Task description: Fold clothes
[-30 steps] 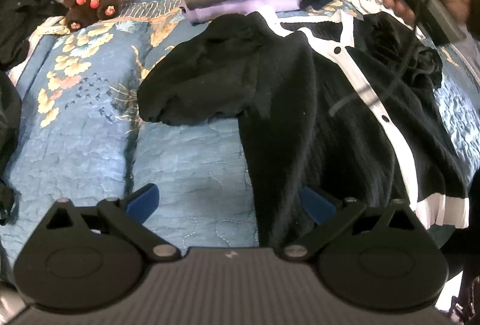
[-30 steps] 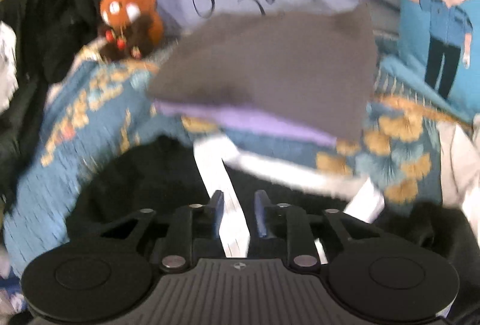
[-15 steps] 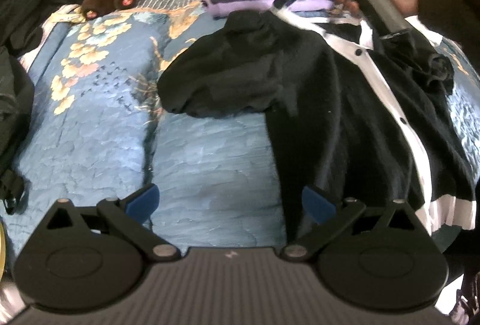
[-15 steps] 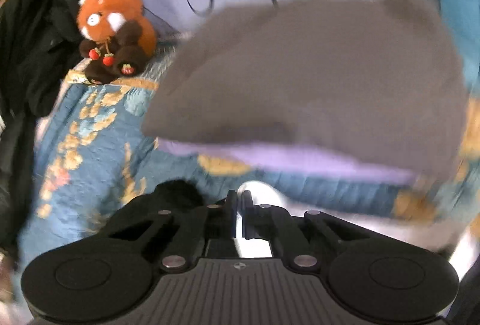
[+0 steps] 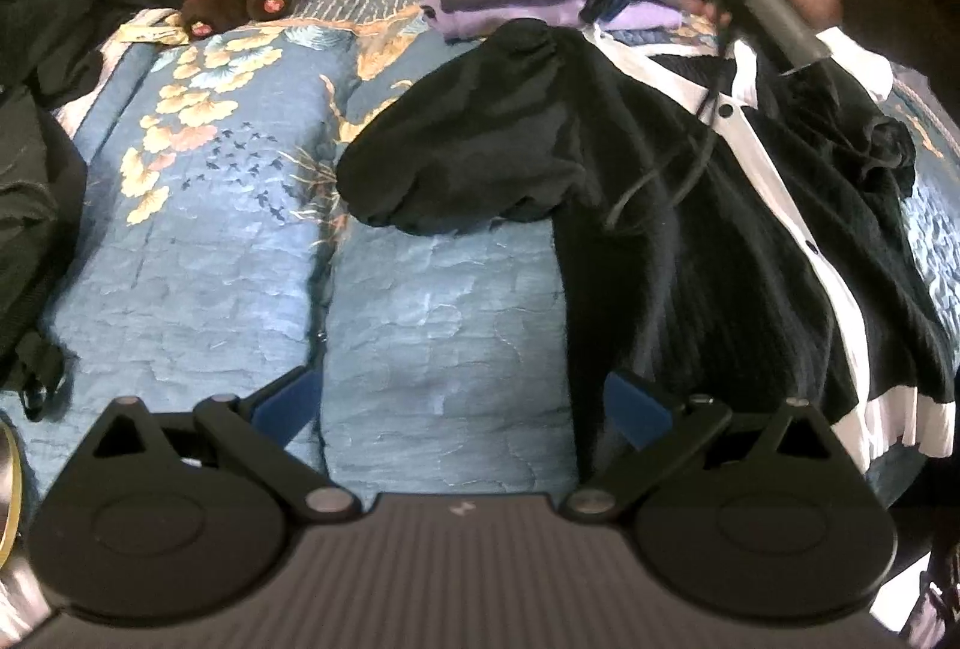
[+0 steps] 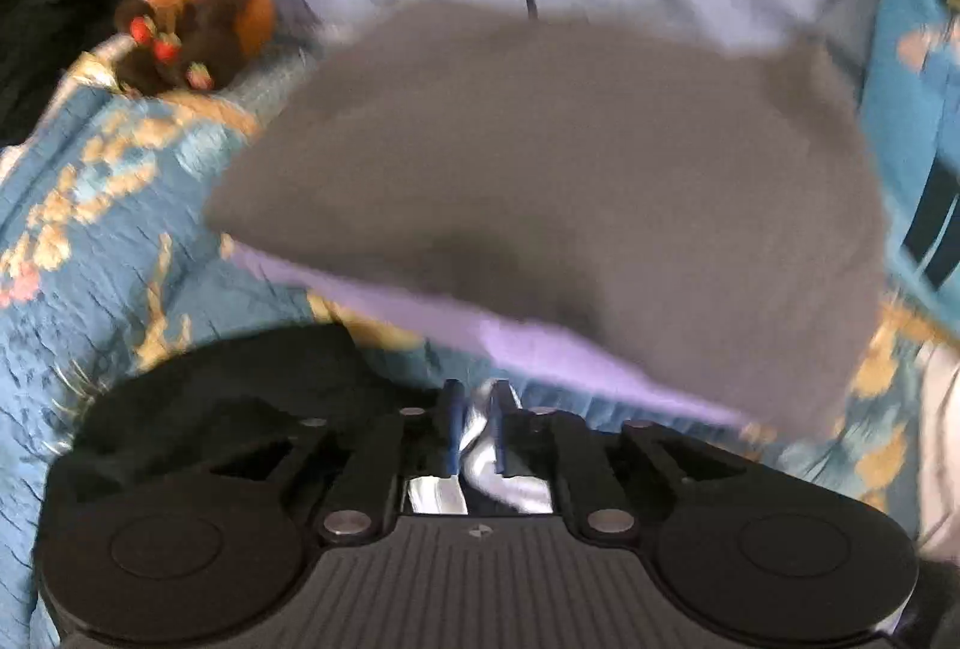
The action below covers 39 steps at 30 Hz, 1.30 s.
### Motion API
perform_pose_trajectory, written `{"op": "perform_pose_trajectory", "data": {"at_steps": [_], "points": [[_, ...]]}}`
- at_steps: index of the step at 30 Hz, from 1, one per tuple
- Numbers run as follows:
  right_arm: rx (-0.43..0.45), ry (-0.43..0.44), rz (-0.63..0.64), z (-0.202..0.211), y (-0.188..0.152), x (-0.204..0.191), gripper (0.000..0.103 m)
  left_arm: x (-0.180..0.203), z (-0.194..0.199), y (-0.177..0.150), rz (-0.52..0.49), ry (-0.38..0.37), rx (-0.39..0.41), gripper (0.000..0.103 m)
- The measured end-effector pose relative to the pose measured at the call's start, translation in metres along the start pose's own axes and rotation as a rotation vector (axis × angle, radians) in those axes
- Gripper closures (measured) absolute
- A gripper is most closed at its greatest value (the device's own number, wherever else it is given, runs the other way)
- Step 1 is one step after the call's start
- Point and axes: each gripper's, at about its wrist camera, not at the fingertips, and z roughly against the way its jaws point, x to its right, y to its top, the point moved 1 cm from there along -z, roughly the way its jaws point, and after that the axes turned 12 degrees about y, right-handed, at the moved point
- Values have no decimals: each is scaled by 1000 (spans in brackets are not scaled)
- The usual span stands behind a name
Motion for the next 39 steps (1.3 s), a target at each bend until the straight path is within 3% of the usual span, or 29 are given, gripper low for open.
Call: {"op": "perform_pose_trajectory", "data": {"at_steps": [3,7,10,14,17,21,25,31,36,39], "points": [[88,-10,7,32,5,2,77,-4,2,0,11,8,4,0],[128,-40,56,73,-12,16,66,-8,10,1,30,3,23,0],[144,-80,99,101,-29,29,66,-1,14,1,22,-5,30,0],[79,-180,84,122,-73,79,66,13,17,1,-6,-23,35,0],[68,-189,14,134,-90,116,66,30,19,3,-47,-38,38,0],[42,-184,120,125,-91,134,66,51,22,8,-94,-63,40,0],[-33,-118,271,101,-80,139,66,66,21,13,-134,-56,36,0],[-57,77,288,84,-69,134,66,71,15,20,-156,-36,21,0],[-18,147,249,95,-76,141,66,71,11,20,-161,-34,11,0],[-95,143,320,88,-87,140,66,74,10,19,-171,-40,6,0]]}}
